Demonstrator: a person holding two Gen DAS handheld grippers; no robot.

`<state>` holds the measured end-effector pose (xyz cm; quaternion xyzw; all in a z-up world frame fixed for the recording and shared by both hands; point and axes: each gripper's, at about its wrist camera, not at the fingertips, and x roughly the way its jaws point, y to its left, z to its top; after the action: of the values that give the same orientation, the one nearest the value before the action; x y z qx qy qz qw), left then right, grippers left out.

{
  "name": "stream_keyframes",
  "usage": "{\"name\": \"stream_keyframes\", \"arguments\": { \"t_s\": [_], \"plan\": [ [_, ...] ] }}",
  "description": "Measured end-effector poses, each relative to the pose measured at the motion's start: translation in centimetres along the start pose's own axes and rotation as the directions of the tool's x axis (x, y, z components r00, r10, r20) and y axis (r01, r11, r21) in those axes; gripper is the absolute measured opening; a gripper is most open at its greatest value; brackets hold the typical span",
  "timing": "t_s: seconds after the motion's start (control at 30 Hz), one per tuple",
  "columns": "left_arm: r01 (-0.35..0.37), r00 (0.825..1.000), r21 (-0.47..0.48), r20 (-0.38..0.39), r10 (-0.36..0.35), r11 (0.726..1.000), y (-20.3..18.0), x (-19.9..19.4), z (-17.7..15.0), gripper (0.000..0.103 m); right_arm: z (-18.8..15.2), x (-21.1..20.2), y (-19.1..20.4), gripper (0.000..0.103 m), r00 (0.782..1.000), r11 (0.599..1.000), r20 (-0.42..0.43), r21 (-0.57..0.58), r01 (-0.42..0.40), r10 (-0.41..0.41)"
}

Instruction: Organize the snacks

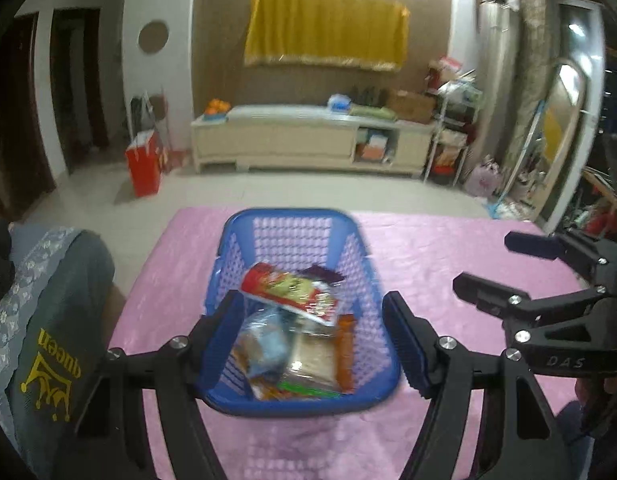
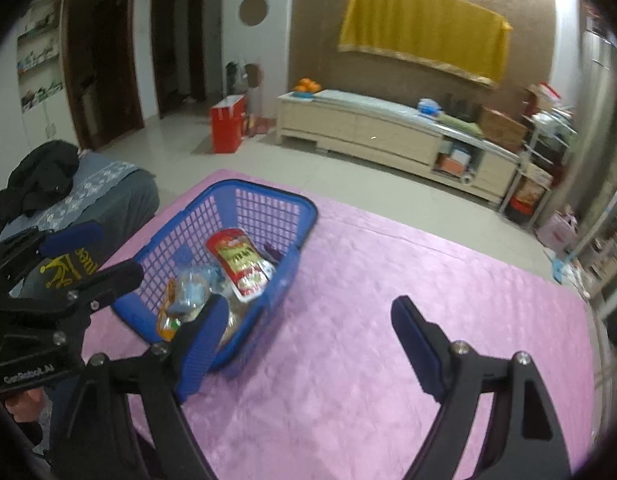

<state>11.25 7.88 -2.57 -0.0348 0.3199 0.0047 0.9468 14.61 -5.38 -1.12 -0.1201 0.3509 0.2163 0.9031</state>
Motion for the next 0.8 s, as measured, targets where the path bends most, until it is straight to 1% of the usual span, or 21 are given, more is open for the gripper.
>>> {"name": "stream_keyframes", "arguments": {
  "t_s": [0.1,0.17,0.23,0.27,0.3,0.33,0.37,0.4,0.47,0.57,0.63,0.7,0.8],
  "plan": [
    [0.028,0.999,0.025,0.032,-0.028,0.999,-1.9,-2.5,-1.0,0.071,-1.9,-3.1,-0.4,0.086,0.998,0.998,0.043,0.036,0.047,-0.048],
    [0.044,0.997,0.027,0.062,-0.046,0.999,-3.1,-4.2,-1.6,0.089,-3.1,-5.1,-0.5,0.087,0.994,0.995,0.071,0.06,0.074,-0.078],
    [0.055,0.995,0.027,0.08,-0.057,0.998,-3.9,-5.4,-2.2,0.09,-4.0,-6.6,-0.6,0.091,0.991,0.992,0.089,0.082,0.092,-0.1],
    [0.055,0.995,0.027,0.085,-0.057,0.998,-4.2,-5.9,-2.4,0.092,-4.5,-7.3,-0.5,0.093,0.988,0.99,0.103,0.092,0.105,-0.114],
    [0.054,0.994,0.029,0.094,-0.057,0.998,-4.6,-6.4,-2.5,0.095,-4.9,-8.1,-0.6,0.095,0.985,0.987,0.112,0.102,0.121,-0.132],
    [0.053,0.993,0.031,0.102,-0.056,0.998,-5.0,-7.0,-2.7,0.103,-5.4,-8.8,-0.7,0.098,0.981,0.984,0.126,0.116,0.134,-0.148],
    [0.059,0.992,0.036,0.11,-0.063,0.998,-5.5,-7.5,-2.9,0.103,-5.6,-9.1,-0.8,0.103,0.978,0.981,0.131,0.126,0.145,-0.161],
    [0.063,0.991,0.045,0.113,-0.068,0.997,-6.0,-7.9,-3.1,0.103,-6.0,-9.7,-0.9,0.103,0.973,0.976,0.141,0.141,0.165,-0.185],
    [0.055,0.99,0.064,0.124,-0.063,0.996,-6.9,-8.7,-3.5,0.103,-6.7,-10.4,-1.0,0.103,0.97,0.971,0.146,0.164,0.172,-0.197],
    [0.073,0.989,0.068,0.12,-0.08,0.995,-7.6,-9.3,-4.1,0.103,-7.4,-11.3,-1.5,0.103,0.971,0.967,0.146,0.2,0.159,-0.19],
    [0.067,0.989,0.069,0.125,-0.075,0.995,-7.6,-9.4,-4.2,0.103,-7.8,-12.1,-1.5,0.103,0.97,0.964,0.152,0.214,0.155,-0.19],
    [0.059,0.989,0.069,0.129,-0.067,0.996,-7.7,-9.7,-4.2,0.103,-8.0,-12.5,-1.4,0.103,0.969,0.965,0.154,0.213,0.156,-0.191],
    [0.067,0.989,0.069,0.131,-0.076,0.995,-7.5,-10.0,-4.3,0.103,-8.2,-12.7,-1.1,0.103,0.97,0.964,0.149,0.214,0.159,-0.193]
  ]
}}
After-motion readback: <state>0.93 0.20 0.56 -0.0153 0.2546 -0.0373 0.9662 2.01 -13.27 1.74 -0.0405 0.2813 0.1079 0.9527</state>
